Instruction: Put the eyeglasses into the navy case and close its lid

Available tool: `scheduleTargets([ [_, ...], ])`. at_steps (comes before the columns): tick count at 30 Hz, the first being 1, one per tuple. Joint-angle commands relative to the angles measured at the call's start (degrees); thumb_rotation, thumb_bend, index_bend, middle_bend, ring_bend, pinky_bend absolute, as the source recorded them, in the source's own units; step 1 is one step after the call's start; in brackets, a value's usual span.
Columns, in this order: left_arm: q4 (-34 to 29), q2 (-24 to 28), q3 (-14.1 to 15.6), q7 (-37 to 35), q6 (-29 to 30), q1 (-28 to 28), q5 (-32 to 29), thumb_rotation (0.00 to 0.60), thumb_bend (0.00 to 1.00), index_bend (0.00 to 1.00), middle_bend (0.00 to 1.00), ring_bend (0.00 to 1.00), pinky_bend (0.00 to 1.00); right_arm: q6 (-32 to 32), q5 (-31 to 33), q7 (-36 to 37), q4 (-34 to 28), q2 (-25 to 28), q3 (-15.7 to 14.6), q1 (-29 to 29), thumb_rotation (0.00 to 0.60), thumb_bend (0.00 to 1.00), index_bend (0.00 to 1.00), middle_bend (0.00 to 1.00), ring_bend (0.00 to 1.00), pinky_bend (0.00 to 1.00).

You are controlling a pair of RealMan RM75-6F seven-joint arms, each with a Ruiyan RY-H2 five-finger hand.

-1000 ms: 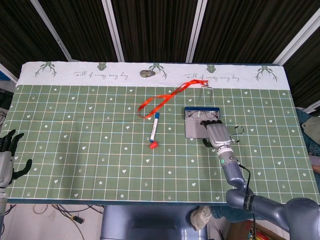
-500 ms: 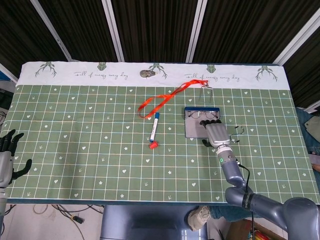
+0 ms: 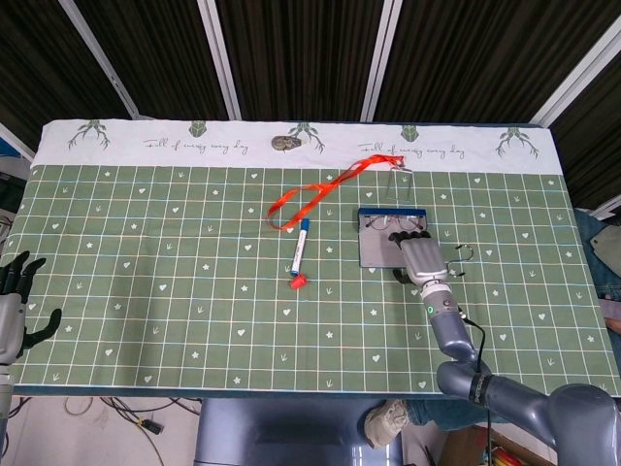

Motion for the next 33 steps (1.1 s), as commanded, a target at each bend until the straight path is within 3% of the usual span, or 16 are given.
scheduleTargets([
  [1,-0.01,0.0,0.0,-0.01,-0.02,0.0,-0.05,0.6,0.36,0.12,0.0,0.0,0.0,-0.03,-0.27,0.2,0.15,-0.13,0.11,0.01,0.6,0.32,0.29,0.31,0.28,0.23],
  [14,-0.01,0.07,0.01,-0.01,-0.12,-0.02,-0.11,0.6,0.36,0.12,0.0,0.0,0.0,1.28,-1.56,1.96,1.06,-1.55,1.74,0.2,0.6,0.45,0.36,0.36,0.31,0.23],
  [33,-0.1,0.25,0.11,-0.07,-0.36,-0.04,-0.2,0.6,0.36,0.12,0.0,0.0,0.0,2.58,-3.76,2.46,5.95,-3.22,3.86,2.0,0.6,0.49,0.37,0.37,0.33,0.23],
])
